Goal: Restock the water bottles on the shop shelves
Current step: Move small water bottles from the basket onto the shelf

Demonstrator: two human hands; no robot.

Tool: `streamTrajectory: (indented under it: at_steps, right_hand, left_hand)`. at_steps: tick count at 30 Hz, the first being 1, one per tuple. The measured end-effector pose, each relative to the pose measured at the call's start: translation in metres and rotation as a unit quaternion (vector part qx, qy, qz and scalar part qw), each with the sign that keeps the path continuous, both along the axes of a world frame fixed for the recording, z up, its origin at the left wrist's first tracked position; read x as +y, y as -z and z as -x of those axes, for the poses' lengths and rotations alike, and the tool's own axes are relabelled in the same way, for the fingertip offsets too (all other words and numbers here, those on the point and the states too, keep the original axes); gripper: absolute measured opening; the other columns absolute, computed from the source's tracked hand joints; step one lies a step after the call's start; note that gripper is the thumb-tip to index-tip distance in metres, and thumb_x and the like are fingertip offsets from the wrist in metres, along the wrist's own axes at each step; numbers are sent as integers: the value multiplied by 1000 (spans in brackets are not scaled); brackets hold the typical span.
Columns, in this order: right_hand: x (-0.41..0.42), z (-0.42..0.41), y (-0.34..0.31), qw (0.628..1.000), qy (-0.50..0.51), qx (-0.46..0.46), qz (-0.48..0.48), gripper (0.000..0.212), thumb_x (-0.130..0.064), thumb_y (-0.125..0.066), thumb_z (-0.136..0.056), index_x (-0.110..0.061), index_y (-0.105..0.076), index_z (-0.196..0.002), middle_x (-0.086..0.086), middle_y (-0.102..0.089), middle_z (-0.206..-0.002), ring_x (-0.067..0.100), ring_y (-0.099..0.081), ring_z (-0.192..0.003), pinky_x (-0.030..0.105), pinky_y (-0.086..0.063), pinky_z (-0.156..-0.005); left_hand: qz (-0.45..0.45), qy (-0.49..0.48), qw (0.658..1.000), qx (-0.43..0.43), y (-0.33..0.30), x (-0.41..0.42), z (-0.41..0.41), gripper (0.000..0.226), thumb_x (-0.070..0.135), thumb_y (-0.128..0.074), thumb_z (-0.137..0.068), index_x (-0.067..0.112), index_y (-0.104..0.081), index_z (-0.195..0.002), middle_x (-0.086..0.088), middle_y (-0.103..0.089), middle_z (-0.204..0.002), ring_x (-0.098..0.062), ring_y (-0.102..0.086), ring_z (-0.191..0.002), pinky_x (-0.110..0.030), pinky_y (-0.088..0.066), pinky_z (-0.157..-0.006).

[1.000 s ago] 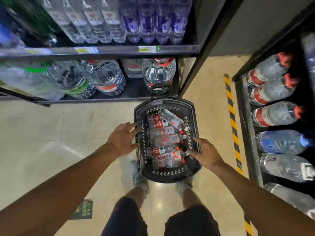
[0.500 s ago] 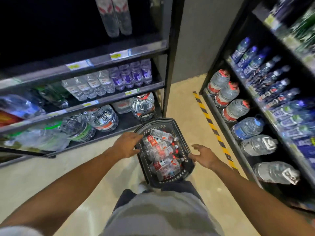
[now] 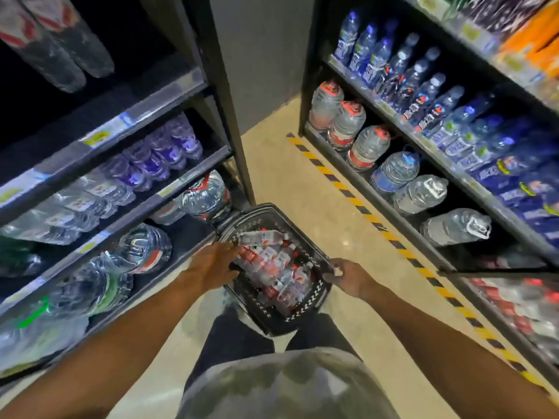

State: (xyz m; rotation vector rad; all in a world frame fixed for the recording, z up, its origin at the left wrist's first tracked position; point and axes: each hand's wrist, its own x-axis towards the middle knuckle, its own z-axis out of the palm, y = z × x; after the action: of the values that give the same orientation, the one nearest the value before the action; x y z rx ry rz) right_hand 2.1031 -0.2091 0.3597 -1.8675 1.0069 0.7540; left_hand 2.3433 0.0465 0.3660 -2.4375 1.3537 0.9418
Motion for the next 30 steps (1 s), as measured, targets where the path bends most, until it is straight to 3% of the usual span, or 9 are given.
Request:
streamTrajectory:
  at_steps: [4,8,11,13,19,22,25,27,30]
  right_hand:
    - [26,1,25,995,82,49,25,51,-41,-68,-97,-15,-58,-139,11,-63,-137,30,-60,-125,33,-47,-99]
    - [48,-5,64,986,151,69,7,53,-36,-68,-97,-17,-55,-144,8,-59,-146,27,-57,-130,26,-44,-101]
    - [65,-6,106,980,192,55,3,39,-27,-69,-97,-17,-63,-135,3,-67,-134,26,-63,-119,22,-44,-88]
    - [76,-7,142,971,235,31,-10,40,-21,-70,-96,-14,-63,-135,-1,-66,-128,27,-64,-118,21,-43,-91]
    - [112,-13,282,963,263,-31,-47,41,-35,-65,-99,-20,-60,-137,5,-68,-131,25,-67,-117,39,-54,-100]
    - [127,-17,348,956,289,-35,-22,40,-32,-66,-99,-19,-60,-137,5,-67,-129,19,-64,-113,26,-46,-95]
    - [142,-15,392,946,320,-39,-32,38,-27,-67,-98,-18,-60,-135,6,-69,-128,23,-66,-114,27,-47,-94]
    - [149,-13,409,942,332,-39,-38,39,-25,-66,-98,-18,-57,-136,4,-69,-127,16,-65,-110,30,-52,-94]
    - [154,-7,417,934,353,-50,-28,38,-24,-66,-98,-21,-57,-135,-7,-67,-120,8,-63,-109,31,-55,-96]
  left_hand:
    - [-11,56,998,23,43,-23,-47,68,43,-63,-94,20,-39,-153,-10,-41,-157,-30,-48,-139,-40,-43,-112]
    - [-28,103,993,59,96,-48,-84,58,37,-64,-92,17,-46,-144,-8,-52,-147,-28,-53,-133,-39,-45,-108]
    - [-53,108,990,79,146,-64,-93,66,39,-64,-94,18,-38,-150,-9,-47,-152,-29,-48,-137,-41,-41,-114]
    - [-52,118,988,82,184,-74,-94,70,41,-63,-94,19,-34,-154,-10,-46,-153,-29,-46,-139,-40,-40,-115]
    - [-22,84,988,126,322,-109,-101,84,30,-79,-84,11,-35,-153,-15,-48,-149,-36,-48,-137,-47,-41,-111]
    - [-21,58,993,105,388,-125,-108,100,28,-83,-81,10,-22,-159,-17,-33,-160,-36,-33,-146,-48,-32,-118]
    - [-43,28,994,100,440,-132,-112,116,30,-90,-73,19,-15,-161,-13,-25,-164,-35,-27,-149,-49,-27,-122]
    - [-61,23,993,101,465,-131,-111,111,29,-91,-71,26,-22,-158,-11,-35,-160,-36,-35,-145,-51,-34,-117]
    - [-43,51,997,37,483,-123,-103,82,34,-88,-74,23,-44,-142,-14,-58,-135,-40,-57,-122,-49,-48,-97]
